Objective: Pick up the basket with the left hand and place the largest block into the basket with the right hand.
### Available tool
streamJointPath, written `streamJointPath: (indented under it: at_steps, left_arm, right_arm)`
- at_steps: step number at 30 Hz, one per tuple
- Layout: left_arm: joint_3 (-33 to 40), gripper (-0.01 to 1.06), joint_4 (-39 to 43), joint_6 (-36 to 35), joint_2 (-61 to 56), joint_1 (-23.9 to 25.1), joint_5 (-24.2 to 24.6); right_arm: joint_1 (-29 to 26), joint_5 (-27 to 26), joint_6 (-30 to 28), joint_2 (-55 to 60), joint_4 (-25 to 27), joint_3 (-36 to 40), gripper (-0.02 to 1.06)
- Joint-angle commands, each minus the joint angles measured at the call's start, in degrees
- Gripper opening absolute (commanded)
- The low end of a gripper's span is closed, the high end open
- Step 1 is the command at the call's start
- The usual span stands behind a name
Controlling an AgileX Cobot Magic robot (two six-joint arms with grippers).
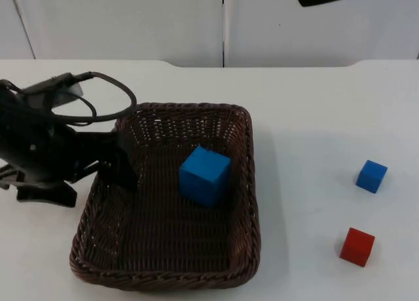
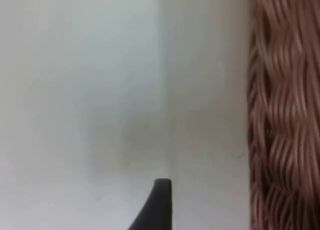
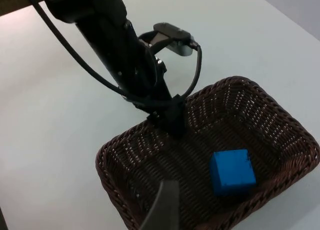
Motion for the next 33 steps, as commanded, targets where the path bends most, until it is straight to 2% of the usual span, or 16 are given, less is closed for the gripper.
streamJointPath:
  at_steps: [1,14,24,33]
  left_arm:
    - [-0.2,0.85,4.7,-4.2,-2.5,-0.1,-1.6]
    - [-0.1,0.85,8.7,-8.4,-12.0,-0.1,1.3]
    - [0.0,0.84,18.4,-17.1,-24.7,-0.1,5.7]
    - [4.0,0.84,21.1,-18.9,-36.5,-0.2,7.0]
  right_arm:
    - [0.3,0.1,0.1,-0.5,-0.6,0.5,0.75]
    - [0.3,0.1,1.0,-0.5,-0.8,0.5,0.75]
    - [0.3,0.1,1.1,-1.2,-0.8,0.7,0.75]
    - [0.3,-5.6,1.1,-10.6,-0.8,9.5,0.75]
